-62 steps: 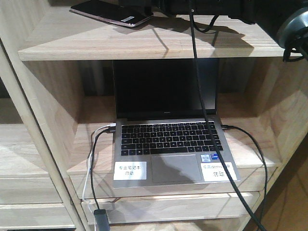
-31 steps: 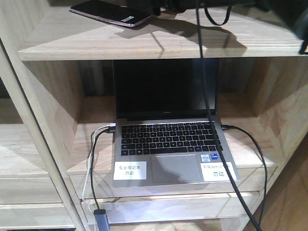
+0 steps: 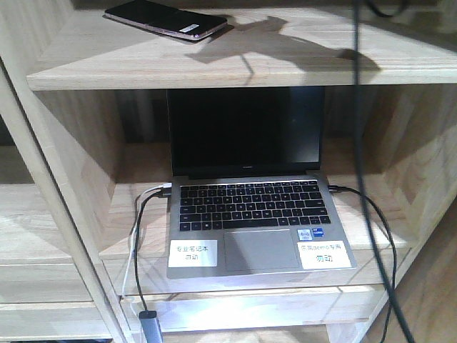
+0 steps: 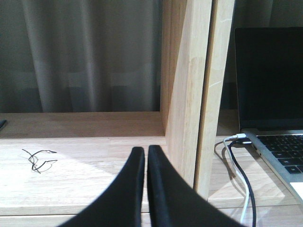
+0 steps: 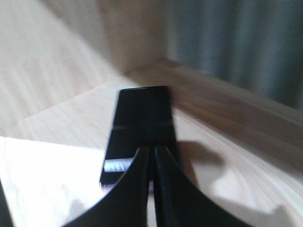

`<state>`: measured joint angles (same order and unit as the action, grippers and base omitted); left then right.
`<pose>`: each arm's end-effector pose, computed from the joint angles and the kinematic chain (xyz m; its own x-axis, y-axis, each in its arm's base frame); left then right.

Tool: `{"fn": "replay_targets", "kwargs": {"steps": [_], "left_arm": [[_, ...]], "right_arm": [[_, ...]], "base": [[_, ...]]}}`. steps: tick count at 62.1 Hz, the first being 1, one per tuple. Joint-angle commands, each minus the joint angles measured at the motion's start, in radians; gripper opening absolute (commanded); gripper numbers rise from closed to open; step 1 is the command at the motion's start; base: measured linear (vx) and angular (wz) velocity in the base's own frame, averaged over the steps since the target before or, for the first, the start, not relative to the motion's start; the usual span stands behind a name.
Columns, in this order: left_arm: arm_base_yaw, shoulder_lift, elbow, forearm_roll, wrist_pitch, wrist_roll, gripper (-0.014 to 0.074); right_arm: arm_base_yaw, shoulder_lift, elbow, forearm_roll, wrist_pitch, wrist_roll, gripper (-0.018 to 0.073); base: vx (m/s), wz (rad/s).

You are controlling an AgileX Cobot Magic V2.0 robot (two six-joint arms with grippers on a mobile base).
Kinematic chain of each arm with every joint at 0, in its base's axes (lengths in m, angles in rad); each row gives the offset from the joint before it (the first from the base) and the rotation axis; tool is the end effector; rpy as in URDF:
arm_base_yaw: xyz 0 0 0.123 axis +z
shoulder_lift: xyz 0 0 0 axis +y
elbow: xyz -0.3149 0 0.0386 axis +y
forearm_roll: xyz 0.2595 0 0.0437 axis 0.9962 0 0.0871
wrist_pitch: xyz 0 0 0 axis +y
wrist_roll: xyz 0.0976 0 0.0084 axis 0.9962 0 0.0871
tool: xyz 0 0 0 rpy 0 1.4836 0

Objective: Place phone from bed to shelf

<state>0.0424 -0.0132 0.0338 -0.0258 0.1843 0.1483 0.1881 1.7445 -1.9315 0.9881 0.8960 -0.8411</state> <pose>0.0422 0.0013 0.1842 -0.1210 0.1176 -0.9857 -0.0230 0.9924 0.1212 0.3903 0.1394 0.4937 -0.2541 -0.1119 -0.9607 -0.7716 0.6224 0.1316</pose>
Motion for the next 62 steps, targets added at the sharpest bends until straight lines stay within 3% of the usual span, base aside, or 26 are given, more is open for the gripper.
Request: {"fn": "replay_targets", "kwargs": {"steps": [1, 25, 62], "left_arm": [[-0.004, -0.013, -0.021, -0.009, -0.072, -0.006, 0.0001], [-0.004, -0.013, -0.021, -0.009, -0.072, -0.006, 0.0001], [-0.004, -0.013, -0.021, -0.009, -0.072, -0.006, 0.0001]], "right_arm": [[-0.008, -0.133, 0.089, 0.044, -0.126, -0.029, -0.0006], [-0.008, -0.537, 0.654, 0.056, -0.479, -0.096, -0.0006], [-0.008, -1.243, 1.344, 0.058, -0.572, -0.105, -0.0006]], "base": [[0.00, 0.00], [0.00, 0.00], [0.00, 0.00]]}}
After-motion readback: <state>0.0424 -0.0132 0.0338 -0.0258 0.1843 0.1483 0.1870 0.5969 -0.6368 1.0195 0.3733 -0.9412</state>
